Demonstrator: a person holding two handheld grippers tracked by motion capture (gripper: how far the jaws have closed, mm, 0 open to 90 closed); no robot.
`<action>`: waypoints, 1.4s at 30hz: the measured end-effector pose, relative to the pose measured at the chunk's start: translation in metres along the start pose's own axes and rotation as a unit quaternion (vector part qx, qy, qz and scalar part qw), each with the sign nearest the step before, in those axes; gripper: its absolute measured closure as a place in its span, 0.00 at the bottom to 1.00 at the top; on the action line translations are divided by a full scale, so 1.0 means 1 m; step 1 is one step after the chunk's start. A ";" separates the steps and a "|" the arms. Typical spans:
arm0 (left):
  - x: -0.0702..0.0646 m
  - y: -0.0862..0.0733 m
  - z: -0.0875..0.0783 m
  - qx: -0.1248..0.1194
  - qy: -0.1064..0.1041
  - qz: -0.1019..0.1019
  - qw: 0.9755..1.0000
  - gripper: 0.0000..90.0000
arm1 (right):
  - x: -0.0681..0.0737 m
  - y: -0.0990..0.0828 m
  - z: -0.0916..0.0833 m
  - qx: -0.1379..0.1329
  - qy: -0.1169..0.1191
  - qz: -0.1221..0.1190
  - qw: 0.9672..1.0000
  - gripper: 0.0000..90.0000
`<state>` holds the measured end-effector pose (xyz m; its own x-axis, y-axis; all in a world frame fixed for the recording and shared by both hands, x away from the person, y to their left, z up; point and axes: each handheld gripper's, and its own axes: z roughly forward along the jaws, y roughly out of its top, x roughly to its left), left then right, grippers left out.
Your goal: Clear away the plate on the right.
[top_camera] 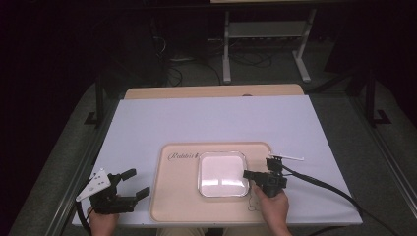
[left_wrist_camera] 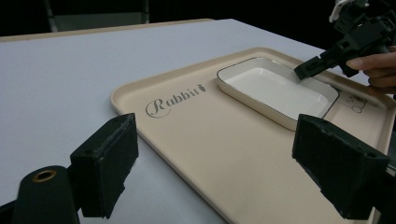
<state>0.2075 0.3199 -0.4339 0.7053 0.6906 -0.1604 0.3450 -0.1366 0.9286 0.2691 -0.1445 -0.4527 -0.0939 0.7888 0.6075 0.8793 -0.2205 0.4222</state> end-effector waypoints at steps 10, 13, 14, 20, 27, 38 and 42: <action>0.000 0.000 0.000 0.000 0.000 0.000 1.000 0.16 | 0.002 -0.007 -0.001 0.009 0.005 -0.006 1.000 0.93; 0.000 0.000 0.000 0.000 0.000 0.000 1.000 0.16 | 0.002 -0.007 -0.001 0.009 0.006 -0.007 1.000 0.92; 0.000 0.000 0.000 0.000 0.000 0.000 1.000 0.16 | 0.001 -0.006 0.000 0.010 0.007 -0.008 1.000 0.92; 0.000 0.000 0.000 0.000 0.000 0.000 1.000 0.16 | 0.001 -0.006 -0.002 0.004 0.004 -0.016 1.000 0.89; 0.000 0.000 -0.001 0.001 0.001 0.001 1.000 0.16 | 0.002 -0.005 -0.007 -0.009 0.011 -0.028 1.000 0.81; 0.000 0.000 0.000 0.003 0.000 0.001 1.000 0.15 | 0.003 0.001 -0.020 -0.038 0.035 -0.068 0.996 0.62; 0.000 0.000 0.001 0.006 0.001 0.004 1.000 0.16 | 0.002 0.004 -0.024 -0.046 0.042 -0.086 0.994 0.55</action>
<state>0.2077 0.3189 -0.4345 0.7074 0.6902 -0.1524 0.3465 -0.1507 0.9259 0.2615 -0.1577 -0.4337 -0.2817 0.7696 0.5730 0.8007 -0.1405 0.5823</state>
